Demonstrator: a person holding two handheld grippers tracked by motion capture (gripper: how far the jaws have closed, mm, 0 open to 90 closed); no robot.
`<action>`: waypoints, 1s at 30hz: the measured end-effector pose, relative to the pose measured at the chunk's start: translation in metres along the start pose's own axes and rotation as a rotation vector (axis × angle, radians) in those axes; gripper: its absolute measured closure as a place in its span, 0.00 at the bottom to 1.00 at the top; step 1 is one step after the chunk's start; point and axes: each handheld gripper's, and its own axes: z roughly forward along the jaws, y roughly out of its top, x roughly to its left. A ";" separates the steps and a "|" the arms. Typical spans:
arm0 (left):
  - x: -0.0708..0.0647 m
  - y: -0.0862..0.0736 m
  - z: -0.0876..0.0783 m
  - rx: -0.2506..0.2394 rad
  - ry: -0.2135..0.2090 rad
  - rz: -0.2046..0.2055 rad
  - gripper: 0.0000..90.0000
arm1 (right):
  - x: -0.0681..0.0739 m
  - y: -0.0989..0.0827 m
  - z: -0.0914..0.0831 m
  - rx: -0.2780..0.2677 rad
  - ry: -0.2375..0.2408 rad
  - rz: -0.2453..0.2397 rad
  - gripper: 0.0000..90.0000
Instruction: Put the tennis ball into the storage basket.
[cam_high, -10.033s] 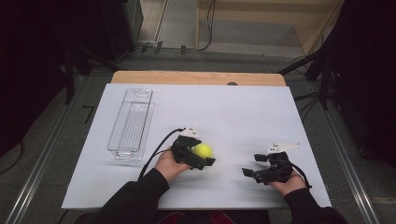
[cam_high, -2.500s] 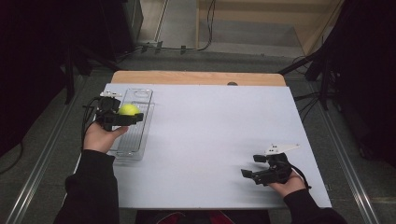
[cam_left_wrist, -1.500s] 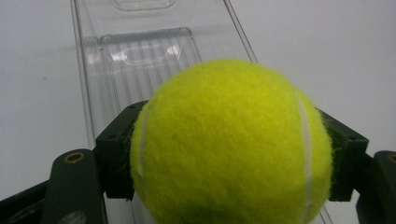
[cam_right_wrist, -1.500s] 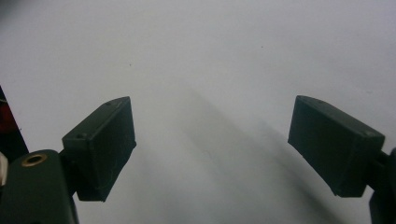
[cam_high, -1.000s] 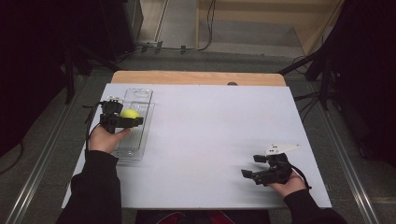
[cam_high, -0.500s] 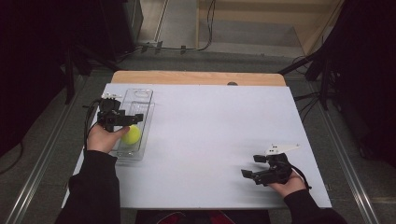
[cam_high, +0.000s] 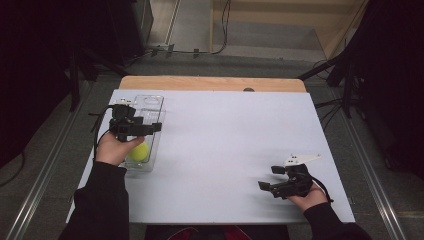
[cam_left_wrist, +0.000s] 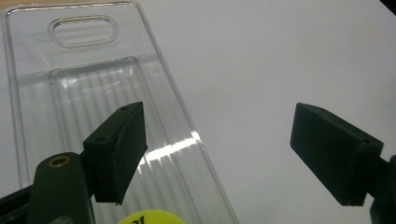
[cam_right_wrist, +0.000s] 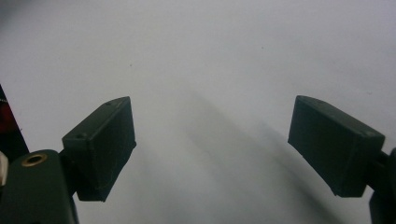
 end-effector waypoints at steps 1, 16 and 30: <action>-0.001 0.000 0.000 0.004 -0.002 0.003 0.21 | 0.000 0.000 0.000 0.002 0.000 -0.005 0.14; -0.021 -0.003 0.002 0.015 -0.110 0.037 0.22 | 0.000 0.002 0.001 0.002 0.004 -0.009 0.14; -0.044 -0.016 0.010 0.041 -0.189 0.090 0.22 | 0.000 0.002 0.000 0.000 0.006 -0.008 0.14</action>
